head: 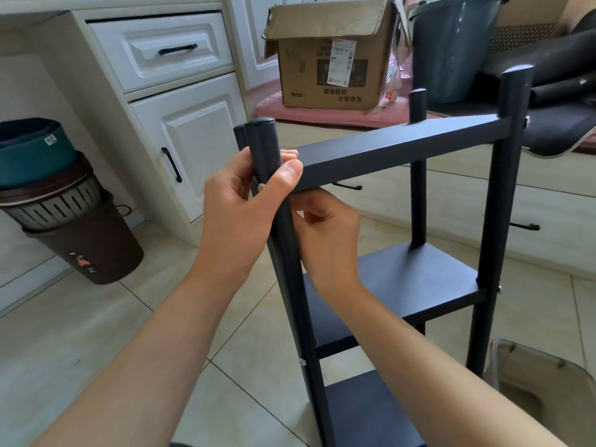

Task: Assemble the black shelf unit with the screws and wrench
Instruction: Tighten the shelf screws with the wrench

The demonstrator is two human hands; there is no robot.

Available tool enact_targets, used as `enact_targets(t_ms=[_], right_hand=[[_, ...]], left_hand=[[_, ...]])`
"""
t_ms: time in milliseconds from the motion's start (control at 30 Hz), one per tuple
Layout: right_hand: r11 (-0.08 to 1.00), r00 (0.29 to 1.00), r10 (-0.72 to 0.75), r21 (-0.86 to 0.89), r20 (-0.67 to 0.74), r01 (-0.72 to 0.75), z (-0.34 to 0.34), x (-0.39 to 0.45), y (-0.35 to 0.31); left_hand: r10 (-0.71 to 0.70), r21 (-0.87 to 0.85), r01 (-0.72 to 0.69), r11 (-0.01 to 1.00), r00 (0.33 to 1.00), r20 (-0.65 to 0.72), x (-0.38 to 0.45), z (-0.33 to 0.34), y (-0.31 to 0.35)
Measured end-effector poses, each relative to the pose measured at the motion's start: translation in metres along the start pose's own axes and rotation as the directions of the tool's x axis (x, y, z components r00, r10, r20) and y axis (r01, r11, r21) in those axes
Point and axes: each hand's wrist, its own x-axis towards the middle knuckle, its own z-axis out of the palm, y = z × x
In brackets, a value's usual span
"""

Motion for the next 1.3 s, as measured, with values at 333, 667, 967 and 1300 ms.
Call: enact_targets(t_ms=[333, 667, 967, 1300], right_hand=[[0.976, 0.995, -0.053, -0.207, 0.081, 0.069, -0.036, -0.018, -0.022], [0.863, 0.981, 0.043, -0.502, 0.189, 0.059, -0.125, -0.017, -0.072], [0.807, 0.998, -0.003, -0.59, -0.057, -0.031, -0.198, -0.006, -0.082], [0.768, 0.952, 0.288, -0.568, -0.105, -0.296, -0.229, 0.022, -0.048]], left_hand=[[0.009, 0.0, -0.009, 1.0, 1.0, -0.006, 0.003, 0.0, -0.006], [0.028, 0.076, -0.03, 0.997, 0.999, 0.027, -0.003, -0.001, -0.001], [0.088, 0.087, -0.098, 0.991, 0.99, 0.108, -0.008, -0.008, 0.001], [0.123, 0.055, -0.132, 0.99, 0.982, 0.145, -0.008, -0.012, -0.006]])
